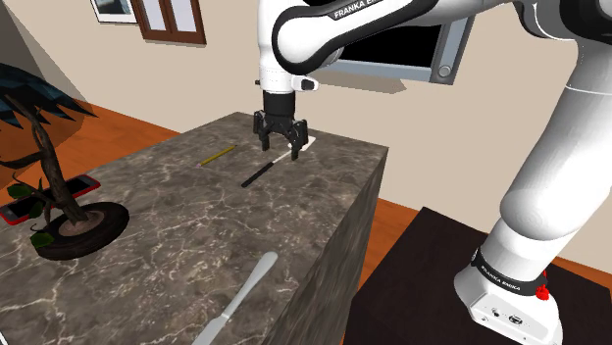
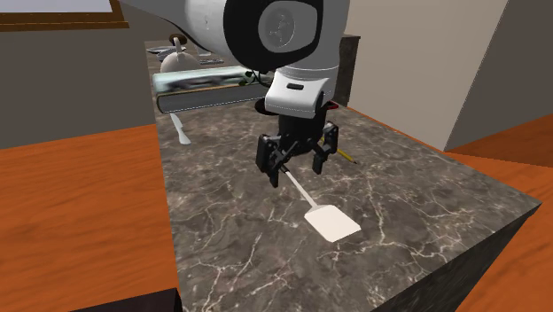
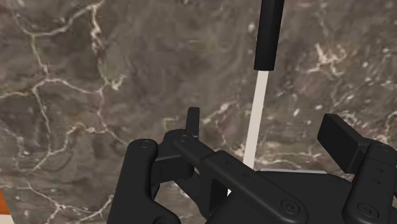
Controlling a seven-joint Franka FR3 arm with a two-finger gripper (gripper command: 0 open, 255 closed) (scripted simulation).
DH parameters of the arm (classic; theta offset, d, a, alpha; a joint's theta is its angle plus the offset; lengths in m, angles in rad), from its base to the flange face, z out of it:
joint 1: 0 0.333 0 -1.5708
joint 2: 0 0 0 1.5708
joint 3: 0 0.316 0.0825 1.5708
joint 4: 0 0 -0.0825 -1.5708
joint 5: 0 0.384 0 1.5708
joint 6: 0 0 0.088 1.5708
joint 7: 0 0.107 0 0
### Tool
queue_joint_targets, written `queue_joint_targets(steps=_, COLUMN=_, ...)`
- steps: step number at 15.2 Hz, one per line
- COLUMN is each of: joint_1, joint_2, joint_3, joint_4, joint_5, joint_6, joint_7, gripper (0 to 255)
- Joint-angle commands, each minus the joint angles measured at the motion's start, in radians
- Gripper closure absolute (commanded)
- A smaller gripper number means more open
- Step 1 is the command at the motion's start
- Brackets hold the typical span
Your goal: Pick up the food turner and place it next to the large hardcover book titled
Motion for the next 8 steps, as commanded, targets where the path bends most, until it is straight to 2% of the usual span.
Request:
queue_joint_targets(steps=1, joint_1=0.0, joint_2=0.0, joint_3=0.0, joint_4=-0.002, joint_5=0.0, joint_6=0.001, joint_7=0.0, gripper=0)
queue_joint_targets(steps=3, joint_1=0.0, joint_2=0.0, joint_3=0.0, joint_4=-0.002, joint_5=0.0, joint_6=0.001, joint_7=0.0, gripper=0)
queue_joint_targets(steps=4, joint_1=0.0, joint_2=0.0, joint_3=0.0, joint_4=-0.001, joint_5=0.0, joint_6=0.001, joint_7=0.0, gripper=255)
queue_joint_targets(steps=8, joint_1=0.0, joint_2=0.0, joint_3=0.0, joint_4=-0.001, joint_5=0.0, joint_6=0.001, joint_7=0.0, gripper=255)
